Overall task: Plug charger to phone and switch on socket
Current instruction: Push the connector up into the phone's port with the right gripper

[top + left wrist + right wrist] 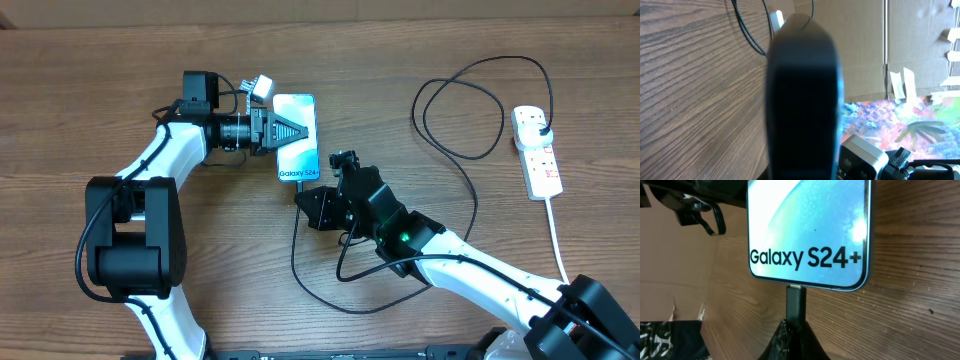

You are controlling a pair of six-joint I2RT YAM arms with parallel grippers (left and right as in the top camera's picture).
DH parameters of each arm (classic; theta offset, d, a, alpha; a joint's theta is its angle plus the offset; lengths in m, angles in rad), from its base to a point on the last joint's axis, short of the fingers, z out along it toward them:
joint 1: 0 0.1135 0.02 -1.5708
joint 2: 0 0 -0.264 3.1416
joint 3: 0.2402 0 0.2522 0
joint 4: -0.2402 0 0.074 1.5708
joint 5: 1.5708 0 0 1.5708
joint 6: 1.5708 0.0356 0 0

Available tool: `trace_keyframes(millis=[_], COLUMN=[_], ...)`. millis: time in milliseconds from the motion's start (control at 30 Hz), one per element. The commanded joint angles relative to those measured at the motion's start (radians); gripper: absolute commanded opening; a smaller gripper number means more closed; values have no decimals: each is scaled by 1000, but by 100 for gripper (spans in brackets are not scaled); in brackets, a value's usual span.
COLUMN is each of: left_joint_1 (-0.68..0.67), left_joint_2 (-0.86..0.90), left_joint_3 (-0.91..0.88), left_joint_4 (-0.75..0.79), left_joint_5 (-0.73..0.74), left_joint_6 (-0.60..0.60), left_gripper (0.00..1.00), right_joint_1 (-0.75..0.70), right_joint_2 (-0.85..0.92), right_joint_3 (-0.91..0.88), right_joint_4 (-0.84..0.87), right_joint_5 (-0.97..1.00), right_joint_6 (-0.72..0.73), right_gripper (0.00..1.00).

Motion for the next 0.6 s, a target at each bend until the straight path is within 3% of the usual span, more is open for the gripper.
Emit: trace_keyframes(millis=[0, 567], left_joint_1=[-21, -21], left_joint_2=[-16, -16], left_joint_3=[-14, -14], left_joint_4=[-21, -21], left_joint_5=[60, 85], left_joint_6=[13, 17], left_gripper=[4, 4], right_joint_1=[-48, -55], right_joint_2=[-32, -32], right_joint_3=[80, 146], right_joint_4=[5, 8], right_joint_5=[122, 163], right_joint_6=[-44, -156], right_gripper=[4, 4])
